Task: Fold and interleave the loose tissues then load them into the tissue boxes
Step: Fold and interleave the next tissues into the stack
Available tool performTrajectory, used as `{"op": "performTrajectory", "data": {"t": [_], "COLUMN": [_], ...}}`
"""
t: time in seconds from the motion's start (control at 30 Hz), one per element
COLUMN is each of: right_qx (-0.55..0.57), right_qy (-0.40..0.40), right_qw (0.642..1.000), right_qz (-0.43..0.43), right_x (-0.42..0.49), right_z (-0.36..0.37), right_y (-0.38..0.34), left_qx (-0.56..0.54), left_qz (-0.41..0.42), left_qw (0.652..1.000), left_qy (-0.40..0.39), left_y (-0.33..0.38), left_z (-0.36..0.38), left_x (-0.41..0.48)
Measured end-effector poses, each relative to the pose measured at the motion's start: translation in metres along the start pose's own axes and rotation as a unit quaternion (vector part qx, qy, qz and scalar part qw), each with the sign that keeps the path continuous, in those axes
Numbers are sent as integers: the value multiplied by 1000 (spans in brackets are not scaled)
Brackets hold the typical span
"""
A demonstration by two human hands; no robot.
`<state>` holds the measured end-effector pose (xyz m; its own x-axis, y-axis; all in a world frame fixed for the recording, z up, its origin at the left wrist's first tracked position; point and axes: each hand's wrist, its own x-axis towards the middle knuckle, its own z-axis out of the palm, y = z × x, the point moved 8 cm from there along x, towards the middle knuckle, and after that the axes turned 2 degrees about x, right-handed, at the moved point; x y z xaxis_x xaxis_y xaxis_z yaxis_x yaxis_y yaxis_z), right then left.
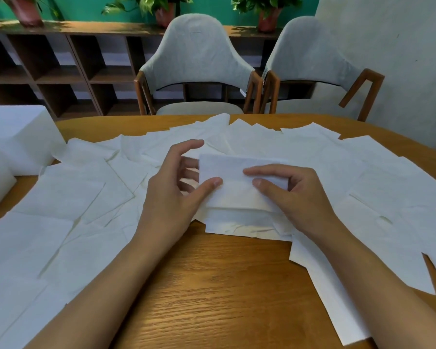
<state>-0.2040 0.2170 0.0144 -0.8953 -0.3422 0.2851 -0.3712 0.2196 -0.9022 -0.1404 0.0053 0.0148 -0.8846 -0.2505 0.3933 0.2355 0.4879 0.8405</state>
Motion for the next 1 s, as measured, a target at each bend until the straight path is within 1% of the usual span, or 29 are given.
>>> {"op": "performTrajectory", "data": {"t": [0.07, 0.17, 0.23, 0.27, 0.33, 0.4, 0.47, 0.63, 0.73, 0.8, 0.87, 0.97, 1.0], "right_qx": [-6, -19, -32, -35, -33, -34, -41, -44, -43, -45, -47, -50, -52], "right_qy": [57, 93, 96, 97, 99, 97, 93, 82, 71, 67, 62, 56, 55], "right_qw": [998, 995, 995, 995, 994, 995, 995, 996, 996, 997, 997, 997, 997], "right_qz": [-1, 12, 17, 16, 13, 10, 8, 7, 11, 13, 8, 7, 8], "right_x": [4, 7, 8, 7, 8, 8, 8, 8, 8, 8, 8, 8, 8], "right_z": [-16, -27, -27, -27, -27, -27, -25, -23, -19, -17, -16, -15, -15], "right_y": [2, 9, 11, 12, 11, 12, 12, 13, 15, 16, 15, 14, 14], "left_qx": [81, 169, 218, 228, 233, 236, 220, 118, 93, 77, 87, 170, 182], "left_qz": [61, 152, 169, 166, 168, 186, 190, 88, 41, 24, 44, 126, 140], "left_qw": [995, 965, 942, 938, 937, 935, 936, 965, 971, 974, 975, 951, 945], "left_qy": [-20, -130, -190, -201, -197, -191, -200, -215, -217, -210, -198, -224, -232], "left_y": [5, 6, -3, -6, -5, -2, 0, -8, -12, -12, -10, -5, -5], "left_z": [5, 26, 38, 41, 43, 45, 48, 47, 45, 43, 40, 45, 48], "left_x": [-2, -10, -15, -15, -15, -16, -18, -15, -12, -12, -11, -14, -16]}}
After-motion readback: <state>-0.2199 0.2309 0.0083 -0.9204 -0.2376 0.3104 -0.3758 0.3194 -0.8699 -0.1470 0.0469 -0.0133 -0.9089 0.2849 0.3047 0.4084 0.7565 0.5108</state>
